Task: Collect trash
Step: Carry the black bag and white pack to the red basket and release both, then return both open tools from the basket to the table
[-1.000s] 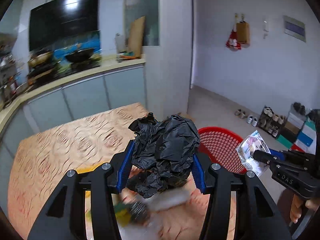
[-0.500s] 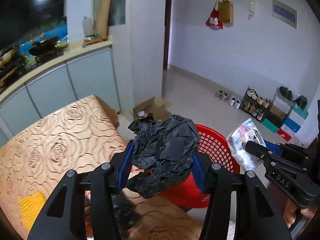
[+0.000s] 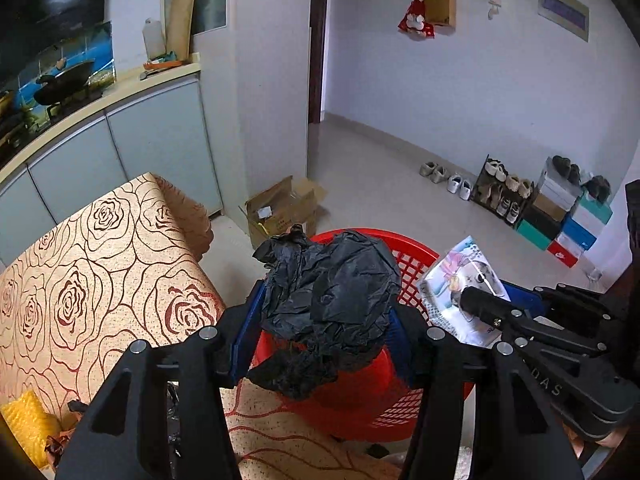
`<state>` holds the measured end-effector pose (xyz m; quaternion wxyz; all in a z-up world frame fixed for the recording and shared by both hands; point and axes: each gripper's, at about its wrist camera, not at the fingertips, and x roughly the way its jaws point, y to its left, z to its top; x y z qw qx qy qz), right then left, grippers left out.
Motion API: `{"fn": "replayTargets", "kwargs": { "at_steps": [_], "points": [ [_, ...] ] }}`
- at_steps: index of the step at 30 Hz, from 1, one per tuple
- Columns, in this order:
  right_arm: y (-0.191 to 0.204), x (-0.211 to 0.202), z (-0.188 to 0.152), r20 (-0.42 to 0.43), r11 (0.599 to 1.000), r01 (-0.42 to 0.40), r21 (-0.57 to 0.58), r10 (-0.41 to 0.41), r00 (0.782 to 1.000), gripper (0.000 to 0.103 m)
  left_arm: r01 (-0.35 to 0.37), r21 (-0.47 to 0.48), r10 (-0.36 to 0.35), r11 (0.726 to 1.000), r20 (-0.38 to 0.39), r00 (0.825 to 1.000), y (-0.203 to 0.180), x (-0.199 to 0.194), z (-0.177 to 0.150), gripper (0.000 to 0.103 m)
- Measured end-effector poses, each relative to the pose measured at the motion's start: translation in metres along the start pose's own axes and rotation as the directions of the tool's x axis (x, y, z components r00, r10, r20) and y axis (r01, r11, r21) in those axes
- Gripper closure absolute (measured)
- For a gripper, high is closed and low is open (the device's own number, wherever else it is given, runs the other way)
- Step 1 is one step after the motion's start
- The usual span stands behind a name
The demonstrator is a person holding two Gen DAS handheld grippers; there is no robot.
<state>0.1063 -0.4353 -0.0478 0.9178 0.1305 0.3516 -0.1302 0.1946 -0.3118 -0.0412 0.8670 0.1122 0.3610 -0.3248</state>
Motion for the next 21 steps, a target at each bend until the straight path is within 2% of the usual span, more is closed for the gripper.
{"fn": "replayTargets", "kwargs": {
  "at_steps": [4,14,21],
  "points": [
    [0.001,0.001,0.000,-0.002,1.000,-0.027,0.014,0.027,1.000,0.072,0.005,-0.005,-0.005,1.000,-0.002,1.000,0.000,0.000,0.001,0.046],
    [-0.005,-0.015,-0.002,0.020,0.998,-0.042,0.039,0.041,0.999,0.067,0.025,-0.025,-0.024,0.999,0.021,0.999,0.005,-0.014,0.004,0.025],
    [-0.007,-0.039,-0.006,0.062,0.998,-0.029,0.048,0.026,0.998,0.066,0.039,-0.027,-0.038,0.999,0.046,0.998,0.002,-0.031,0.006,0.022]
  ]
}}
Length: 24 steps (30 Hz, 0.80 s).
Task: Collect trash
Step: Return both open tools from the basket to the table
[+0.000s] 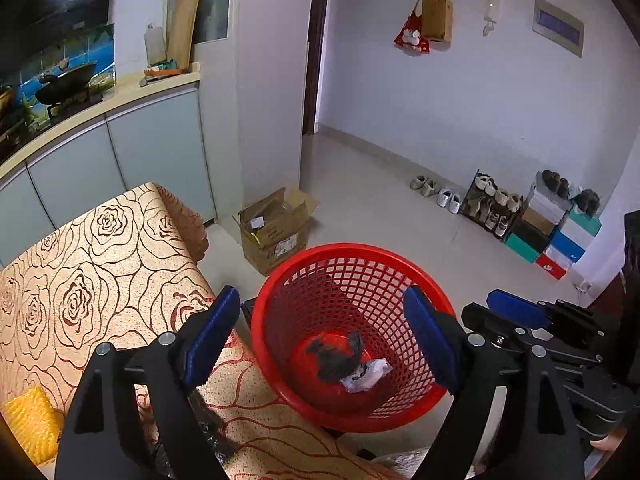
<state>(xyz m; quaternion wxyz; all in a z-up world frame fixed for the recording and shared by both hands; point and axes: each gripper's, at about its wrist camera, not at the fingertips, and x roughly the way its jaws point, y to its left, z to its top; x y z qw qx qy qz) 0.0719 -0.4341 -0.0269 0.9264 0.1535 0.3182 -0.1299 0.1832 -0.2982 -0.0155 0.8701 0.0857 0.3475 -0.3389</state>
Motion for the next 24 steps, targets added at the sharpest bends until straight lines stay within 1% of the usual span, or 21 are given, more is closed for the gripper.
{"fn": "replayTargets", "kwargs": {
  "at_steps": [1,2,3,5,6,14,16,21,24],
  "points": [
    [0.001,-0.004,-0.001,0.009,1.000,0.002,-0.005,-0.002,1.000,0.066,-0.002,-0.002,0.002,1.000,0.009,1.000,-0.001,-0.005,0.000,0.021],
    [0.002,-0.007,0.000,0.018,1.000,0.005,-0.008,-0.005,1.000,0.063,-0.003,-0.005,0.003,1.000,0.015,1.000,0.000,-0.008,0.001,0.021],
    [0.003,-0.012,0.000,0.031,1.000,0.011,-0.010,-0.011,0.999,0.057,-0.006,-0.008,0.006,1.000,0.022,1.000,0.000,-0.013,0.001,0.020],
    [0.005,-0.022,0.000,0.064,1.000,0.025,-0.012,-0.024,0.998,0.050,-0.016,-0.014,0.016,1.000,0.044,0.999,0.002,-0.025,0.003,0.018],
    [0.007,-0.027,0.000,0.080,0.999,0.028,-0.014,-0.027,0.996,0.048,-0.019,-0.015,0.020,1.000,0.052,0.998,0.003,-0.029,0.003,0.018],
    [0.015,-0.056,0.001,0.147,1.000,0.011,-0.016,-0.009,0.989,0.038,-0.064,-0.060,0.072,0.996,0.142,0.987,0.019,-0.089,0.007,0.016],
    [0.020,-0.063,0.000,0.160,1.000,0.006,-0.024,-0.002,0.987,0.036,-0.090,-0.070,0.100,0.993,0.156,0.983,0.027,-0.105,0.006,0.016],
    [0.036,-0.081,-0.005,0.194,0.998,-0.009,-0.061,0.021,0.981,0.034,-0.141,-0.097,0.158,0.985,0.193,0.968,0.048,-0.142,-0.002,0.016],
    [0.048,-0.087,-0.007,0.202,0.996,-0.024,-0.083,0.041,0.979,0.033,-0.178,-0.123,0.201,0.976,0.215,0.956,0.064,-0.165,-0.008,0.016]
  ]
}}
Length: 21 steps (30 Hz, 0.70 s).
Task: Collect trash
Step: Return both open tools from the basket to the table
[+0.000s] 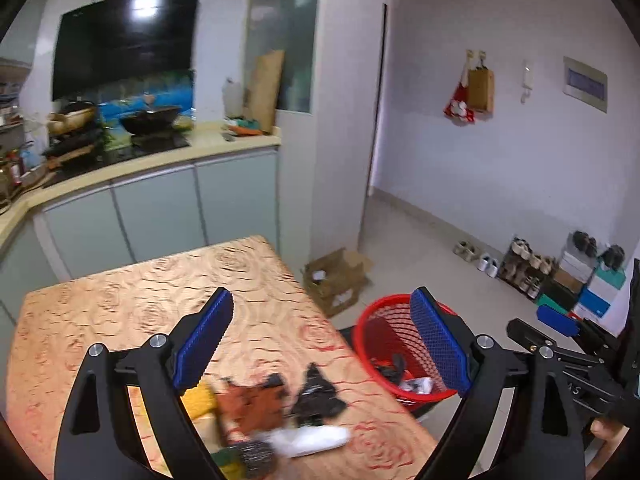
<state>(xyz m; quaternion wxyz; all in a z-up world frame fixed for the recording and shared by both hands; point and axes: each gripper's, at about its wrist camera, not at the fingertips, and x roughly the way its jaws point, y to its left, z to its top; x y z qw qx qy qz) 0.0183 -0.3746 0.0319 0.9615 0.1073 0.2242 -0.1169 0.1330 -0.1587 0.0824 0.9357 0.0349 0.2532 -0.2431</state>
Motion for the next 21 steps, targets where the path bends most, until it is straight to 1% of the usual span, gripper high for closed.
{"fn": "replayTargets", "kwargs": {
  "at_steps": [4,6,11,16,21],
  "points": [
    [0.014,-0.002,-0.002,0.000,1.000,-0.025,-0.019,0.025,1.000,0.031,-0.042,-0.023,0.043,0.999,0.022,0.999,0.023,-0.021,-0.003,0.016],
    [0.022,-0.004,-0.005,-0.002,0.999,-0.037,-0.023,0.037,0.999,0.029,-0.064,-0.035,0.065,0.997,0.028,0.997,0.033,-0.031,-0.006,0.015],
    [0.040,-0.004,-0.011,-0.019,0.996,-0.070,-0.054,0.069,0.997,0.029,-0.127,-0.061,0.129,0.990,0.023,0.991,0.060,-0.050,-0.024,0.015],
    [0.056,-0.007,-0.014,-0.028,0.992,-0.100,-0.077,0.098,0.995,0.029,-0.156,-0.097,0.156,0.983,-0.004,0.988,0.079,-0.066,-0.048,0.015],
    [0.069,-0.009,-0.020,-0.037,0.988,-0.122,-0.098,0.119,0.992,0.029,-0.156,-0.102,0.152,0.982,-0.046,0.987,0.085,-0.077,-0.078,0.015]
  ]
}}
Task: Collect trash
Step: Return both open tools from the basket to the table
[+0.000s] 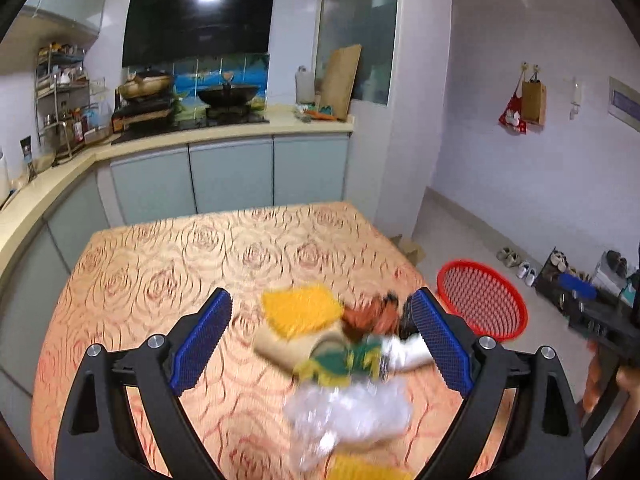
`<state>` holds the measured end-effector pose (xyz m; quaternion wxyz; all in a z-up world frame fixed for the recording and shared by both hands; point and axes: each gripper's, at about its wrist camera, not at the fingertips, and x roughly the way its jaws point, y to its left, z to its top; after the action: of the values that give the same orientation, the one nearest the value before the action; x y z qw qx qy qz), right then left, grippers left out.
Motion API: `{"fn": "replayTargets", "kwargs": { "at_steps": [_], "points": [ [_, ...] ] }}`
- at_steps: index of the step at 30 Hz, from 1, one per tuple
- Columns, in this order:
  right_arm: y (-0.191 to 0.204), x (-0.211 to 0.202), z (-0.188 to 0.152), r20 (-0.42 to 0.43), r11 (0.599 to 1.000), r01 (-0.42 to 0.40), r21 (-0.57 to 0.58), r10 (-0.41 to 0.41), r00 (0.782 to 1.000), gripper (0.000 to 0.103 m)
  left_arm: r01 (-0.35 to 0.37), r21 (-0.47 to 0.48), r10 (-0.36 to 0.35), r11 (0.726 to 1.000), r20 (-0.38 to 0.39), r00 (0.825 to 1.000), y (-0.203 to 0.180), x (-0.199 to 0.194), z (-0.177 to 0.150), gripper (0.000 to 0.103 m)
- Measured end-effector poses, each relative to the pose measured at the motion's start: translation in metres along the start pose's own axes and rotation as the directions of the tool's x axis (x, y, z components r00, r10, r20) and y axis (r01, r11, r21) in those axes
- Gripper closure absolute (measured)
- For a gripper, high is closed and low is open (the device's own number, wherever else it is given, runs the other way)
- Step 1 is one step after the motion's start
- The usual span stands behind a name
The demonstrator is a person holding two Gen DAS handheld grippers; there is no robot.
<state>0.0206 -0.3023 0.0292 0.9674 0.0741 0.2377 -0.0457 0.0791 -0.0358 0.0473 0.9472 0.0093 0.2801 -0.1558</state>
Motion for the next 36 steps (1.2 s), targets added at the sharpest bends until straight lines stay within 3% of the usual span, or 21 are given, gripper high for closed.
{"fn": "replayTargets", "kwargs": {
  "at_steps": [8,16,26,34,36],
  "points": [
    [0.022,-0.003,-0.012,-0.022,0.999,-0.038,-0.035,0.037,0.999,0.029,-0.010,-0.035,0.007,0.999,-0.090,0.996,0.015,-0.009,-0.055,0.015],
    [0.035,-0.001,-0.019,-0.035,0.997,-0.064,-0.053,0.063,0.997,0.029,0.020,-0.082,-0.033,0.996,-0.163,0.986,0.019,-0.012,-0.094,0.015],
    [0.042,0.006,-0.021,-0.060,0.995,-0.078,-0.062,0.074,0.995,0.029,0.092,-0.007,-0.092,0.996,-0.170,0.981,-0.004,0.026,-0.077,0.015],
    [0.038,0.028,-0.025,-0.116,0.995,-0.071,-0.066,0.064,0.991,0.029,0.079,-0.034,-0.084,0.996,-0.204,0.975,-0.001,0.064,-0.074,0.016],
    [0.039,0.034,-0.026,-0.127,0.995,-0.074,-0.064,0.066,0.990,0.029,0.084,-0.008,-0.084,0.996,-0.199,0.976,-0.003,0.064,-0.076,0.022]
  ]
}}
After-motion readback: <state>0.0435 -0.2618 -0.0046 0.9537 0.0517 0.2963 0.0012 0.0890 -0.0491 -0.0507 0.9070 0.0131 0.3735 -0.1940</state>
